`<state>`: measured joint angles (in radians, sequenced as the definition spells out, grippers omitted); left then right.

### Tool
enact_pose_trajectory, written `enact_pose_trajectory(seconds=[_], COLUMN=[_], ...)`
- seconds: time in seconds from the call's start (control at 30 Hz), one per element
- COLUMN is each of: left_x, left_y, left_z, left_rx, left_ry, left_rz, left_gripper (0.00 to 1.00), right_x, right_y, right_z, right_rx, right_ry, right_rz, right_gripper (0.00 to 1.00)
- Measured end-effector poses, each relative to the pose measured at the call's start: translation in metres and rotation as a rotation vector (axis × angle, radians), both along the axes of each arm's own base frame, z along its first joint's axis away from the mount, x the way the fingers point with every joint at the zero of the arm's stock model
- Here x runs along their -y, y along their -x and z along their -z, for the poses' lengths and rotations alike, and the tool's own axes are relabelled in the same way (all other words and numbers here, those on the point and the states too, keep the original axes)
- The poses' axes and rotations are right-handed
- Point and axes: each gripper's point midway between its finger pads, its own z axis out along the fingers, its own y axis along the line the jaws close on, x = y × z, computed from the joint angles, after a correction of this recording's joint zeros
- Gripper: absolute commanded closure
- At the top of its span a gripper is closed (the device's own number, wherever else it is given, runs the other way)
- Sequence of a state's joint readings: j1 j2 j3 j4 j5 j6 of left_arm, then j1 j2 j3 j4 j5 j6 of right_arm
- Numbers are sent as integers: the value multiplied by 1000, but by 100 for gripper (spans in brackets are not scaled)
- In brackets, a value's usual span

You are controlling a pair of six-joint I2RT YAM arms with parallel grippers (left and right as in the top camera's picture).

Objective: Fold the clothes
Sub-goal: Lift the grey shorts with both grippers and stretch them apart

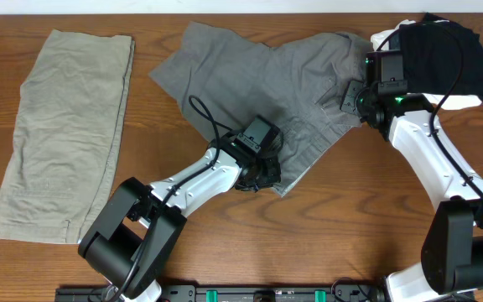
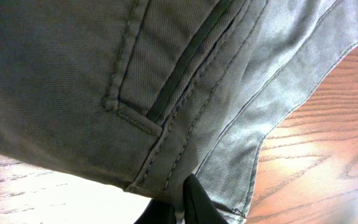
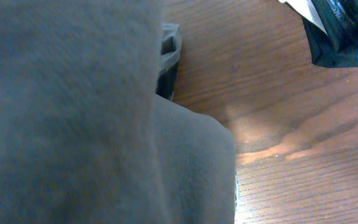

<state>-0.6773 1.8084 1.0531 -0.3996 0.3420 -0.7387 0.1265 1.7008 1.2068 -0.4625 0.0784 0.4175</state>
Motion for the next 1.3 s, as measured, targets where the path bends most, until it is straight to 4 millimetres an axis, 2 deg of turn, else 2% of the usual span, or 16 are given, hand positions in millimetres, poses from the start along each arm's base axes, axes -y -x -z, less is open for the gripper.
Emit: enact_pose_trajectory(seconds=[0.13, 0.27, 0.4, 0.47, 0.6, 0.7, 0.77, 0.93, 1.07, 1.2, 1.3], left_x=[-7, -28, -54, -73, -114, -140, -151, -163, -165, -168, -172], left_y=[0, -7, -31, -45, -65, -71, -68, -60, -56, -48, -32], left_z=[1, -8, -54, -89, -158, -205, -227, -265, -296, -345, -386], left_rx=[-10, -6, 106, 192, 370, 503, 570, 695, 777, 888, 976], left_ry=[-12, -37, -39, -36, -25, -5, 5, 20, 35, 63, 88], left_rz=[7, 16, -6, -36, -120, -185, -206, -235, -233, -235, -232], left_gripper=[94, 94, 94, 94, 94, 94, 94, 94, 94, 94, 94], right_x=[0, 0, 0, 0, -1, 2, 7, 28, 34, 33, 31], right_y=[0, -1, 0, 2, 4, 11, 18, 40, 57, 81, 103], right_z=[0, -1, -1, -7, -41, -85, -109, -152, -181, -214, -238], right_rx=[-1, 4, 1, 9, 89, 187, 235, 322, 391, 475, 541], right_ry=[1, 5, 7, 3, -9, -17, -17, -22, -36, -45, -53], right_rz=[-1, -8, -17, -24, -45, -57, -53, -20, -21, -35, -46], right_gripper=[95, 99, 99, 99, 99, 99, 99, 99, 99, 99, 99])
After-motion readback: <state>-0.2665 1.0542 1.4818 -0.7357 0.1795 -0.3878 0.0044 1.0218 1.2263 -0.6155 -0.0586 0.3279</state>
